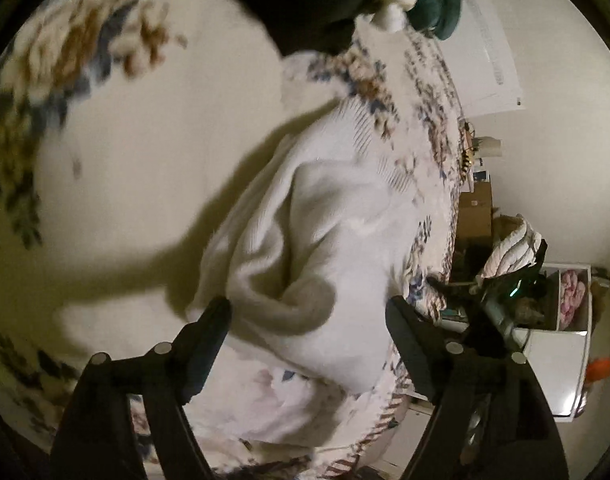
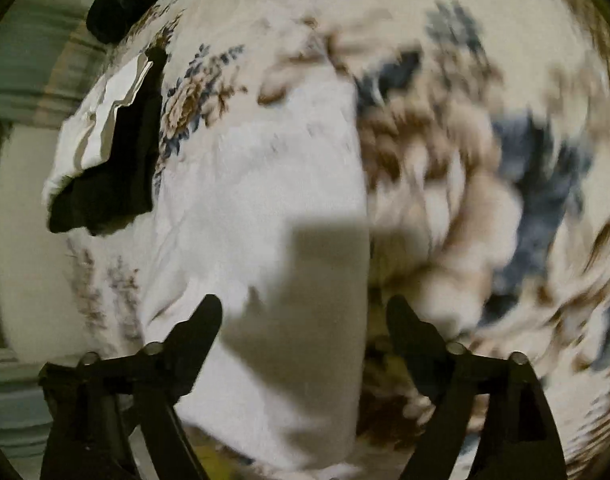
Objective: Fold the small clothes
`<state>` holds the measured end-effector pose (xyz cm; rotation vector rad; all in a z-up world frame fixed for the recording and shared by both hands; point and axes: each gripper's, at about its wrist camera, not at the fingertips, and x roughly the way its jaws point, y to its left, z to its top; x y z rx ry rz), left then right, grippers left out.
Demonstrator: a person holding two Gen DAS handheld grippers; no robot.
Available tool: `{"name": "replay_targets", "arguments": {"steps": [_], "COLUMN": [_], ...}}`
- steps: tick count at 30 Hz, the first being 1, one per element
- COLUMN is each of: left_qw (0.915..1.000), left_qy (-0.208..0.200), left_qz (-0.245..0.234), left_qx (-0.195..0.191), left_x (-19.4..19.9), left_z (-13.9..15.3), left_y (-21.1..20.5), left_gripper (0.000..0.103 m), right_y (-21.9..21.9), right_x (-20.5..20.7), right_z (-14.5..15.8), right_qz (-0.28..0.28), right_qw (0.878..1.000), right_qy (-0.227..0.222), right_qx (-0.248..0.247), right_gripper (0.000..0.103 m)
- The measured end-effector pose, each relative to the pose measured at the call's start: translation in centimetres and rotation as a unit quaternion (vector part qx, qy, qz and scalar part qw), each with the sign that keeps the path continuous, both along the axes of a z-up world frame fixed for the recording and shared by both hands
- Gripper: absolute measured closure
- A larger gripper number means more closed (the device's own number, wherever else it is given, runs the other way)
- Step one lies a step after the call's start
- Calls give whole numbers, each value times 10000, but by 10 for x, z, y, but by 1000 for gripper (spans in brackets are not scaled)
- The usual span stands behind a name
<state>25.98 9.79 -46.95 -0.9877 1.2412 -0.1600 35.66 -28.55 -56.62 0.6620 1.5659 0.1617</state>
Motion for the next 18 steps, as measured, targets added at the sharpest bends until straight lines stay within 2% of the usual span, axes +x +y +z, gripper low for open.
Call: {"name": "replay_targets", "arguments": {"steps": [2,4,6,8,12,14,18], "left_qw": [9997,9997,9987,9971,9955,9954,9953], "left_qy": [-19,-43,22,148,113,60,-58], "left_qz": [-117,-226,-498,-733,-926,-954,-936], "left_qx": [232,53,45,127,185,82,-245], "left_x": [13,24,33,41,46,46,40], "left_z": [-5,-18,-37,-53,-71,-77,-86], "left_y": [1,-3,-13,-21,-24,-22,-14], "left_gripper": [24,24,24,24,22,20,17], "right_y": [-3,0,6,11,15,22,35], "right_x": [-27,-54,-79,-98,-109,-108,-107], "right_z": [-18,-34,-49,-67,-100,-105,-100], "right_qz": [-234,-397,-536,-773,-1201,-1187,-891], "right_qw": [9981,9941,9884,9798,9564,9520,9613], "right_qy": [192,408,550,564,548,495,381], "right_qx": [531,919,1307,1755,2604,2779,2578], "right_gripper": [15,15,15,14,11,10,15]}}
